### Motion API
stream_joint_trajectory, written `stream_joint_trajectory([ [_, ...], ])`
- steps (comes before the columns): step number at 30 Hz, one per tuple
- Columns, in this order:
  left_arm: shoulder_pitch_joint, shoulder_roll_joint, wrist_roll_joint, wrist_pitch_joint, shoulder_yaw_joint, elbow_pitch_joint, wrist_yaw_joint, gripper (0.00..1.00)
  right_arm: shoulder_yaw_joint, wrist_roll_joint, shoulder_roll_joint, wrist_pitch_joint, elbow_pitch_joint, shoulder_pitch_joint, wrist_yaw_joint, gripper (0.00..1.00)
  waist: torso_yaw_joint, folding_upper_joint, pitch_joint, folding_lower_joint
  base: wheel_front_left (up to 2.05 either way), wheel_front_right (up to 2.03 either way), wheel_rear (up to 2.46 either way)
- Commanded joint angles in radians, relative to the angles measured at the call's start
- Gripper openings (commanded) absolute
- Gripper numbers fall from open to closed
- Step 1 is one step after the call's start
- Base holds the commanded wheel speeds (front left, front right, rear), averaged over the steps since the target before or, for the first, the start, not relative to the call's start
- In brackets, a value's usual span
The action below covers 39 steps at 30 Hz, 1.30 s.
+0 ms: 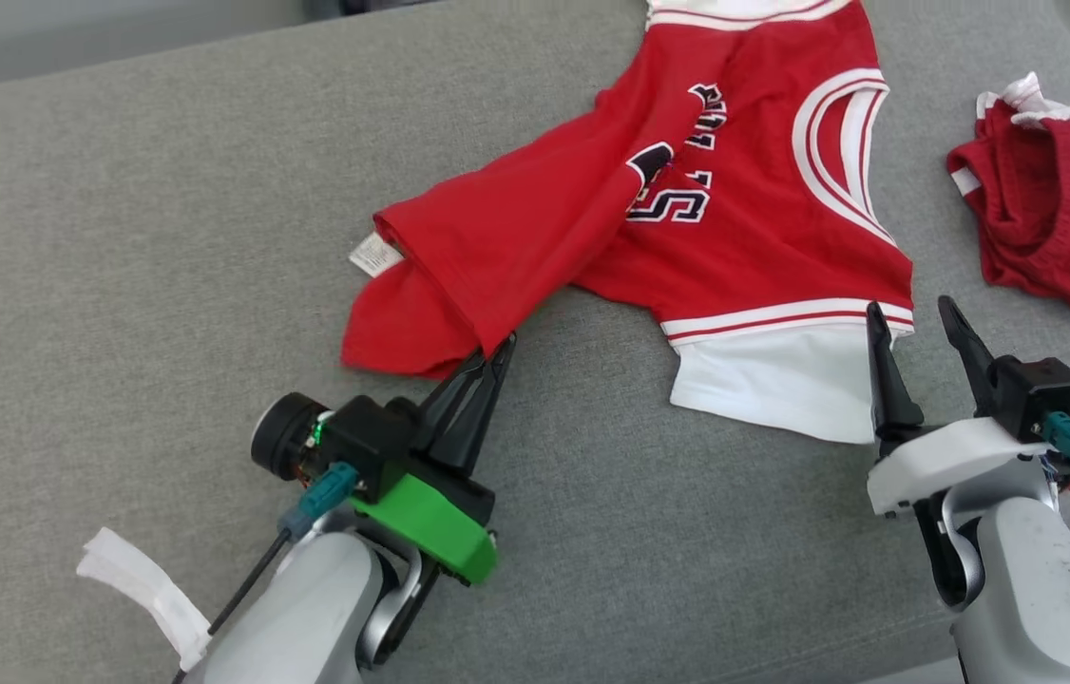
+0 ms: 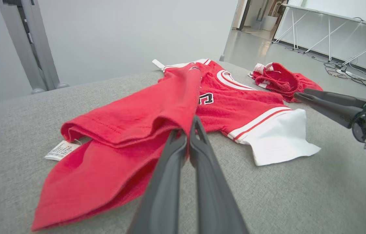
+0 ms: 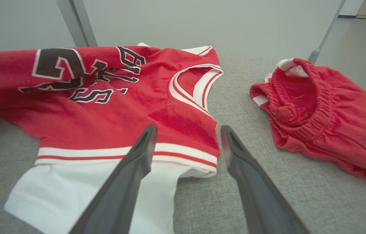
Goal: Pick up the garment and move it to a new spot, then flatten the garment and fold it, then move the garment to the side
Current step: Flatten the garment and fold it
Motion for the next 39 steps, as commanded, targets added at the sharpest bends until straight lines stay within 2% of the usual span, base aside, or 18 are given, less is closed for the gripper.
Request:
stream_joint_trajectory([
  [1, 0.025, -0.009, 0.001, 0.001, 0.002, -0.018, -0.003, 0.00, -0.009, -0.002, -0.004, -0.004, 0.016, 0.026, -0.002, 1.00, 0.085, 0.0000, -0.102, 0.0000, 0.00, 0.00, 0.00],
  [6, 0.051, -0.044, 0.010, 0.001, 0.031, -0.083, -0.003, 0.00, -0.021, -0.006, -0.004, -0.004, 0.057, 0.068, -0.002, 1.00, 0.147, 0.0000, -0.178, 0.0000, 0.00, 0.00, 0.00],
  [11, 0.066, -0.060, 0.033, 0.001, 0.075, -0.116, -0.003, 0.00, -0.023, 0.002, -0.004, -0.004, 0.075, 0.087, -0.002, 1.00, 0.172, 0.0000, -0.203, 0.0000, 0.00, 0.00, 0.00],
  [19, 0.027, -0.017, 0.039, 0.000, 0.172, -0.006, -0.003, 0.00, 0.009, 0.006, -0.004, -0.004, 0.057, 0.040, -0.002, 1.00, 0.140, 0.0000, -0.133, 0.0000, 0.00, 0.00, 0.00],
  [29, -0.080, 0.053, 0.045, 0.001, 0.281, 0.211, -0.003, 0.00, 0.032, -0.002, -0.003, -0.004, 0.029, -0.001, -0.002, 1.00, 0.094, 0.0000, -0.034, 0.0000, 0.00, 0.00, 0.00],
  [30, -0.092, 0.057, 0.048, 0.001, 0.288, 0.231, -0.003, 0.32, 0.035, -0.002, -0.004, -0.004, 0.028, -0.003, -0.002, 1.00, 0.091, 0.0000, -0.029, 0.0000, 0.00, 0.00, 0.00],
  [31, -0.102, 0.060, 0.052, 0.001, 0.291, 0.243, -0.003, 0.45, 0.036, -0.003, -0.003, -0.004, 0.027, -0.005, -0.002, 1.00, 0.089, 0.0000, -0.026, 0.0000, 0.00, 0.00, 0.00],
  [32, -0.114, 0.061, 0.060, 0.001, 0.297, 0.258, -0.003, 0.91, 0.039, -0.006, -0.003, -0.004, 0.025, -0.009, -0.002, 1.00, 0.088, 0.0000, -0.024, 0.0000, 0.00, 0.00, 0.00],
  [33, -0.119, 0.063, 0.066, 0.001, 0.303, 0.279, -0.003, 1.00, 0.042, -0.007, -0.003, -0.004, 0.024, -0.011, -0.002, 1.00, 0.088, 0.0000, -0.025, 0.0000, 0.00, 0.00, 0.00],
  [39, -0.095, 0.032, 0.139, 0.001, 0.412, 0.322, 0.013, 1.00, 0.054, 0.011, -0.004, -0.004, 0.010, -0.004, -0.002, 1.00, 0.088, 0.0000, -0.052, 0.0000, 0.00, 0.00, 0.00],
])
